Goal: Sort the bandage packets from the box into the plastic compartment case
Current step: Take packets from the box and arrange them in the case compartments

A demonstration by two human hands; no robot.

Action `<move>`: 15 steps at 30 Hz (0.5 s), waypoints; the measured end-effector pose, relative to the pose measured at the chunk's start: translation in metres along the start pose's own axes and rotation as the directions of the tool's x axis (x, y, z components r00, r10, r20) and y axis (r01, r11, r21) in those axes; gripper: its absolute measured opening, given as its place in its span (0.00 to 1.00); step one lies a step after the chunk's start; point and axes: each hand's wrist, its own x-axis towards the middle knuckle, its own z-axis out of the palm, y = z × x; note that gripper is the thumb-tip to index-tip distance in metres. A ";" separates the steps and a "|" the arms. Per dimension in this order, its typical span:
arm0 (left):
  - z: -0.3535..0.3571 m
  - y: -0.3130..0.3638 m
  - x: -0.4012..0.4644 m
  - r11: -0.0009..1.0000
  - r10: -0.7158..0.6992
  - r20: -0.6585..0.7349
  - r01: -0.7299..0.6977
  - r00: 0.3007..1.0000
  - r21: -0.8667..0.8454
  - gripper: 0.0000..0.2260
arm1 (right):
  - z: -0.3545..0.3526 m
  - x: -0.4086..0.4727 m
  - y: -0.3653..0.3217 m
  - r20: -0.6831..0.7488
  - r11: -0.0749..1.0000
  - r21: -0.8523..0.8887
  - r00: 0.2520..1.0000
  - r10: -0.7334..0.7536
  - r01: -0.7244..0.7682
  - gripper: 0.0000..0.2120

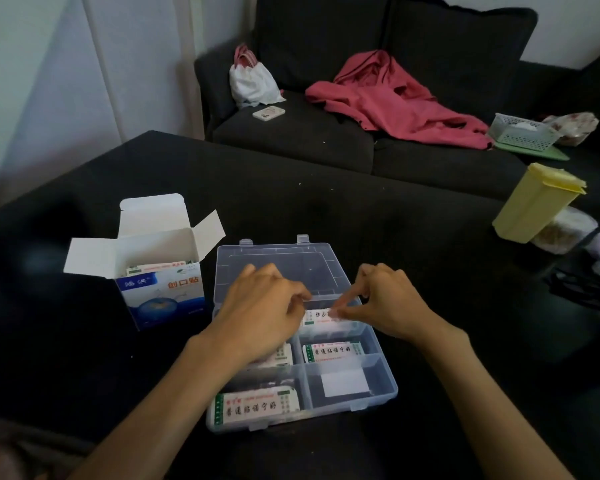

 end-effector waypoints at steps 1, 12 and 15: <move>0.000 0.002 0.000 1.000 0.001 0.004 -0.001 1.000 0.011 0.14 | 0.002 0.000 -0.003 0.009 1.000 0.015 1.000 -0.006 0.006 0.12; 0.002 0.008 0.000 0.999 0.008 0.015 -0.009 1.000 0.051 0.12 | -0.016 0.002 0.005 0.110 0.969 0.070 0.967 0.230 -0.238 0.05; 0.002 0.009 -0.001 0.999 0.013 0.025 -0.014 1.000 0.045 0.13 | -0.005 0.004 -0.005 0.083 0.966 -0.043 0.962 0.260 -0.257 0.09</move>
